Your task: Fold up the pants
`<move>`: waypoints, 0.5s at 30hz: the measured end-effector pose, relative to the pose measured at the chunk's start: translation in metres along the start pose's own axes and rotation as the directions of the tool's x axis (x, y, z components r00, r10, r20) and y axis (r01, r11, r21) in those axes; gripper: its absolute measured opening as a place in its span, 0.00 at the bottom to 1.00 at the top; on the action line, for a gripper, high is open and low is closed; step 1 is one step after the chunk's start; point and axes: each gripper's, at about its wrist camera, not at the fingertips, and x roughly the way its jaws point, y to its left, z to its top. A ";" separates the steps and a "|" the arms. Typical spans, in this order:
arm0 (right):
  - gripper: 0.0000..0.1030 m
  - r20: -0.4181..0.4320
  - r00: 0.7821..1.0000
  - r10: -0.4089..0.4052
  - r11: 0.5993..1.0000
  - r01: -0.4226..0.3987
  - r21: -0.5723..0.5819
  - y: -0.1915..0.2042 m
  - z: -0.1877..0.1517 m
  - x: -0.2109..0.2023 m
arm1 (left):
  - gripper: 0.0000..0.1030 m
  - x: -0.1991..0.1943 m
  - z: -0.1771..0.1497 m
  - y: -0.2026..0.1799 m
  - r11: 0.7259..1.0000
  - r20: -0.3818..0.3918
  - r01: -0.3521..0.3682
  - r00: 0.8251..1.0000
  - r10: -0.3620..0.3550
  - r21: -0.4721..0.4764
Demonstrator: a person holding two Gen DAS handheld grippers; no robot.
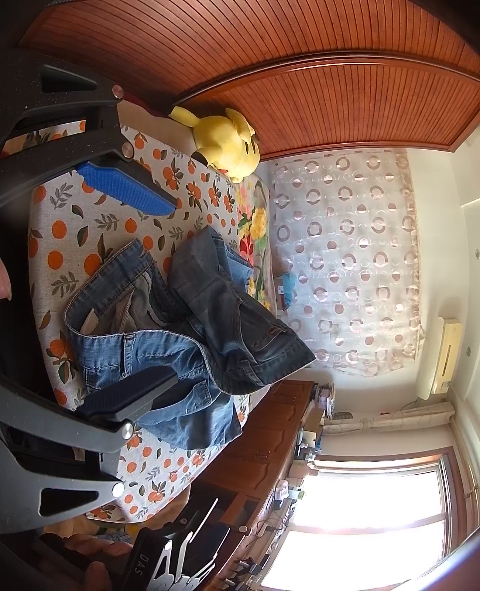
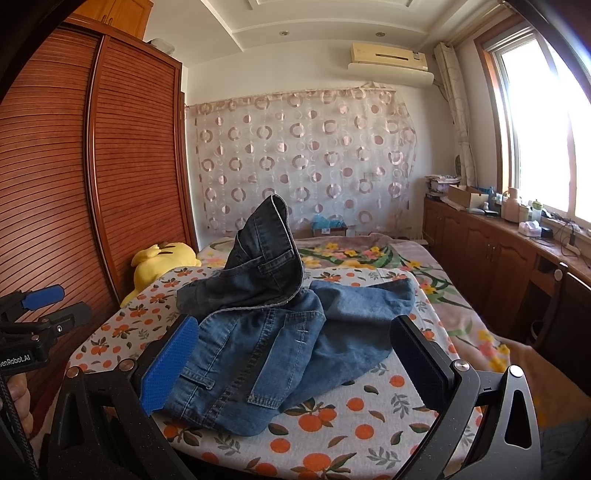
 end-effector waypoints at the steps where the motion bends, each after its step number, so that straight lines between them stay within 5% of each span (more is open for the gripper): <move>1: 1.00 0.000 1.000 0.000 1.000 0.000 0.000 0.000 0.000 0.000 | 0.82 0.000 0.000 0.000 1.000 0.001 0.001 1.000 -0.001 0.000; 15: 1.00 -0.015 1.000 0.000 1.000 0.000 -0.003 -0.002 -0.002 0.003 | 0.82 0.009 -0.006 0.002 1.000 -0.034 0.025 0.999 -0.025 0.007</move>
